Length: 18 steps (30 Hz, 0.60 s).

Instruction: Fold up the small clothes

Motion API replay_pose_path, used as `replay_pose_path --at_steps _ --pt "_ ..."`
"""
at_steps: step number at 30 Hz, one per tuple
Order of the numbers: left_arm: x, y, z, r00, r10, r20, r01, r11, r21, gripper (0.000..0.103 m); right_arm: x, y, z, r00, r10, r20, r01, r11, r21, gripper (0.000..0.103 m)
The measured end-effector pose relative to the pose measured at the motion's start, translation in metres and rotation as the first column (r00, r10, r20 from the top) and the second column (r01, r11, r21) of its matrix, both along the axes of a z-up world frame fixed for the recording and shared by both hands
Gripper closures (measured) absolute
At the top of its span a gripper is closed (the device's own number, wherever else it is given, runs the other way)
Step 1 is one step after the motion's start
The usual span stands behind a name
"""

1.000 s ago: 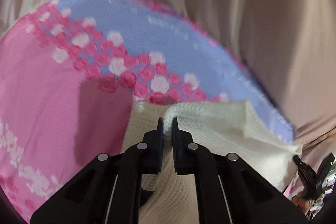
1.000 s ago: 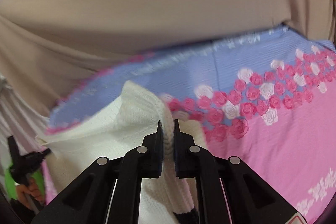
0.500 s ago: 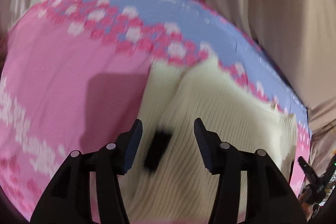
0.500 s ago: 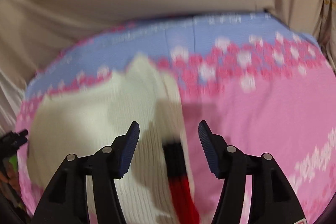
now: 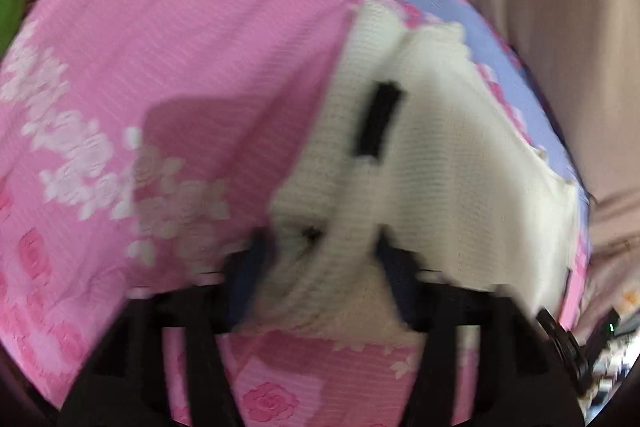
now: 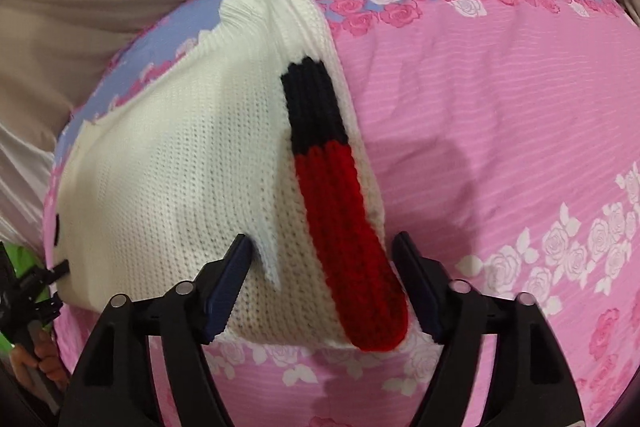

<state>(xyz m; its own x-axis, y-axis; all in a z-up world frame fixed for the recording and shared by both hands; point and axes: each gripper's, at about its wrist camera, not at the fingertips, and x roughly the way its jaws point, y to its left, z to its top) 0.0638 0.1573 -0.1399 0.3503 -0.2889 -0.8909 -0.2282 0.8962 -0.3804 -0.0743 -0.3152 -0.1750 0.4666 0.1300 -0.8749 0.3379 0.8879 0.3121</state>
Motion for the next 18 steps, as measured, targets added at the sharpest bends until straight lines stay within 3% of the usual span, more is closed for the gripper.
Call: replay_pose_path --at_steps 1,3,7,11,14,15,18 --pt "0.001 -0.001 0.003 1.0 -0.004 -0.003 0.004 1.0 -0.007 0.078 0.001 -0.001 0.0 1.0 0.003 -0.001 -0.003 1.0 0.025 0.084" --pt "0.0 -0.001 0.012 1.0 -0.008 0.008 0.008 0.999 -0.041 0.082 0.0 -0.009 0.01 0.999 -0.03 0.019 0.028 0.995 0.092 0.089" --pt "-0.019 0.001 0.044 0.996 -0.074 0.056 0.077 0.995 -0.059 0.086 -0.024 -0.017 0.051 0.994 -0.054 0.093 0.047 0.996 0.082 0.091" --pt "-0.054 0.0 0.044 0.986 -0.168 0.0 0.167 0.983 -0.073 0.086 -0.077 -0.024 0.068 0.997 -0.049 0.053 0.047 0.998 0.045 0.091" --pt "-0.091 -0.002 0.025 0.963 -0.259 -0.072 0.258 0.966 -0.027 0.087 -0.125 -0.026 0.05 0.998 -0.05 -0.049 0.052 0.998 0.043 0.091" --pt "-0.106 -0.002 0.013 0.954 -0.278 -0.115 0.278 0.96 -0.016 0.095 -0.139 -0.025 0.041 0.995 -0.051 -0.083 0.055 0.997 0.047 0.091" --pt "-0.134 0.006 -0.007 0.949 -0.268 -0.164 0.264 0.963 -0.044 0.094 -0.179 -0.018 0.007 0.979 -0.05 -0.199 0.068 0.994 0.088 0.089"
